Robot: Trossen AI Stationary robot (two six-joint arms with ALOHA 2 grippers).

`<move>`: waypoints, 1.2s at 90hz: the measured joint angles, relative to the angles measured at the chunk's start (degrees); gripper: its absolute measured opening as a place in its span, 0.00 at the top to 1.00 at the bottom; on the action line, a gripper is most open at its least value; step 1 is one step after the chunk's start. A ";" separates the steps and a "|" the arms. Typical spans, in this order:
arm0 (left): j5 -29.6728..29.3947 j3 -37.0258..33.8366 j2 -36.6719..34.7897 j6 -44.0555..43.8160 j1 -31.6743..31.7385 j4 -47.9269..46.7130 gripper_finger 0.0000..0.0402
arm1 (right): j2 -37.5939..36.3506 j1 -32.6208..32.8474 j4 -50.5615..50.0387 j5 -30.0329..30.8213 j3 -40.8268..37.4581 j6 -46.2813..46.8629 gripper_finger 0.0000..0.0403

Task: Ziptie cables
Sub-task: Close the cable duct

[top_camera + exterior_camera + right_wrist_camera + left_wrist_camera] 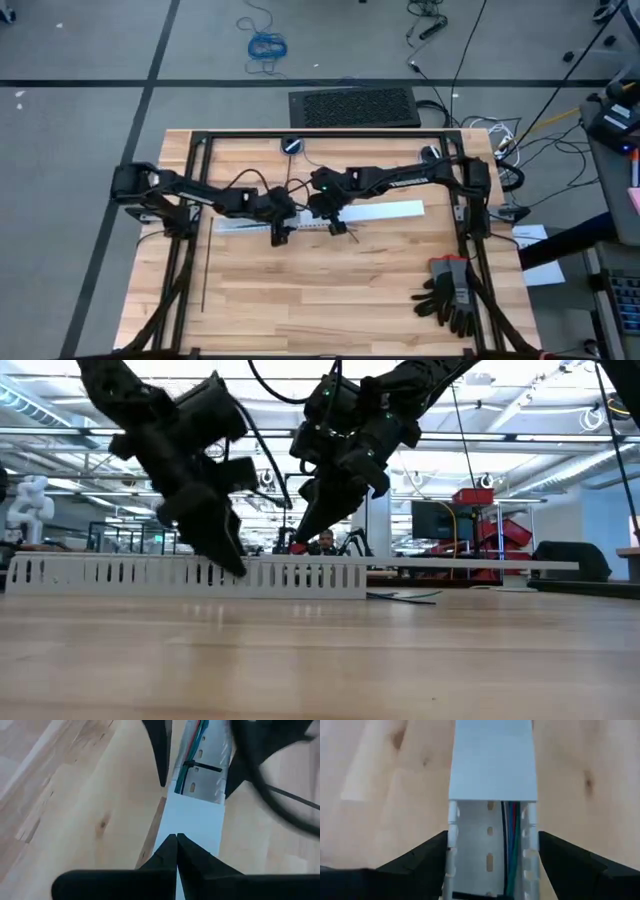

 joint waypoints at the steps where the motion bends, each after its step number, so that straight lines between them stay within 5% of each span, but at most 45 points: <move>1: 0.00 -0.06 0.16 -0.06 0.00 0.12 0.27 | 0.00 0.00 0.01 0.00 0.00 0.00 1.00; 44: -1.82 -0.05 4.06 -0.10 0.00 5.34 0.40 | 3.19 0.11 3.90 -0.38 0.09 1.72 1.00; 81: -2.40 -0.05 4.06 -0.35 0.00 5.20 0.42 | 4.87 0.38 9.42 -0.49 0.11 1.87 1.00; 108: -2.40 -0.05 4.06 -0.74 0.04 5.41 0.42 | 3.06 0.44 2.96 0.50 5.47 -0.49 1.00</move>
